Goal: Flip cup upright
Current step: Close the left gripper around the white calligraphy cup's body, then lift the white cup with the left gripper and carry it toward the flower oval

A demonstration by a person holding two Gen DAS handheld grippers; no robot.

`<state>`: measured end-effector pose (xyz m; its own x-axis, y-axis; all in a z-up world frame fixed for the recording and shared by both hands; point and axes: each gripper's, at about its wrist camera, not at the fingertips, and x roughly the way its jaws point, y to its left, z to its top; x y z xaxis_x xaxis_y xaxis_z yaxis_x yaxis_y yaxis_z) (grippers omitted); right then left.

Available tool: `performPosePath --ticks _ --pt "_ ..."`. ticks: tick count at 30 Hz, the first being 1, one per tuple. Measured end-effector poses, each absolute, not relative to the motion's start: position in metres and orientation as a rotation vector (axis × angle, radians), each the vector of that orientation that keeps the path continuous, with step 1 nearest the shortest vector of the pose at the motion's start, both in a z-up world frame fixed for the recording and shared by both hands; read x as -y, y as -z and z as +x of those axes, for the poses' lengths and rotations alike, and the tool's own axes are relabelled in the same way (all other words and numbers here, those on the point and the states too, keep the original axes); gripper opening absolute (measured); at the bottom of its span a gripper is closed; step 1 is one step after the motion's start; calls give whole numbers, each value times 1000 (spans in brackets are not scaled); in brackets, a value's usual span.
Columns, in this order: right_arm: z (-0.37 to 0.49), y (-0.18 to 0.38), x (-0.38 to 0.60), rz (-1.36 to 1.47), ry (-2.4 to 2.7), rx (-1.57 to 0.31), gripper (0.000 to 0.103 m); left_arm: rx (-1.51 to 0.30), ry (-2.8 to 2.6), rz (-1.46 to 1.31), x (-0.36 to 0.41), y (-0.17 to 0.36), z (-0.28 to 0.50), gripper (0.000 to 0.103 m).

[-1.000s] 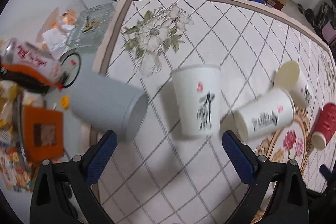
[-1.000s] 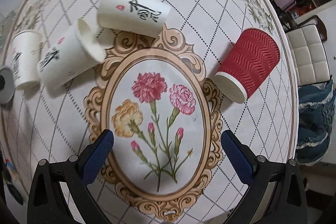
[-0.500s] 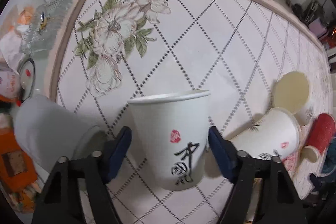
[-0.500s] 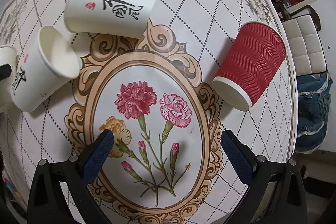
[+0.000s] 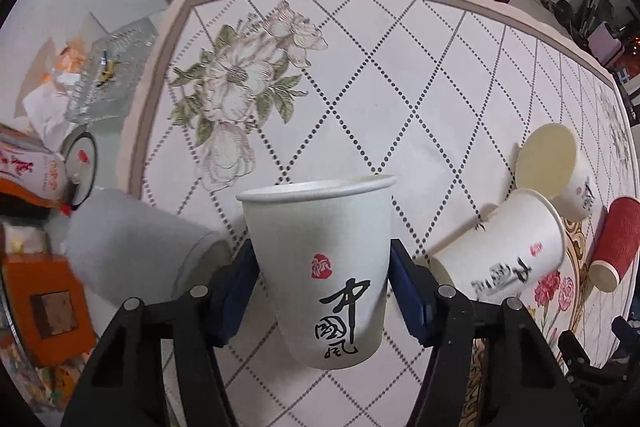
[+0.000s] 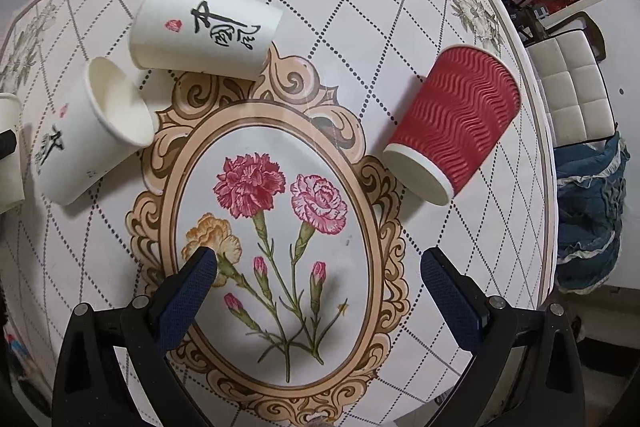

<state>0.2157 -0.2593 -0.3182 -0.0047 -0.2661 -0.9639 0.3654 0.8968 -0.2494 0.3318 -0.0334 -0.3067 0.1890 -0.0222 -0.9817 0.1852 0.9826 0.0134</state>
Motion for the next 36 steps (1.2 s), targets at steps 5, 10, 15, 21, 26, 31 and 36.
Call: performPosePath --ticks 5,10,15,21,26,31,36 --pt "204 304 256 82 472 -1471 103 -1346 125 134 21 281 311 61" --pt "184 300 257 102 429 -1479 103 -1347 106 140 23 263 268 61" --pt "154 303 263 99 395 -1483 103 -1396 115 137 44 261 210 61" --pt "116 320 289 112 403 -1514 103 -1460 161 160 86 286 157 61" --pt "91 338 313 117 445 -1544 103 -1504 202 162 117 313 133 61" --pt "69 351 336 115 492 -1569 103 -1516 202 171 132 338 131 62" --pt "56 358 354 125 525 -1586 103 -1517 180 176 135 350 133 64"
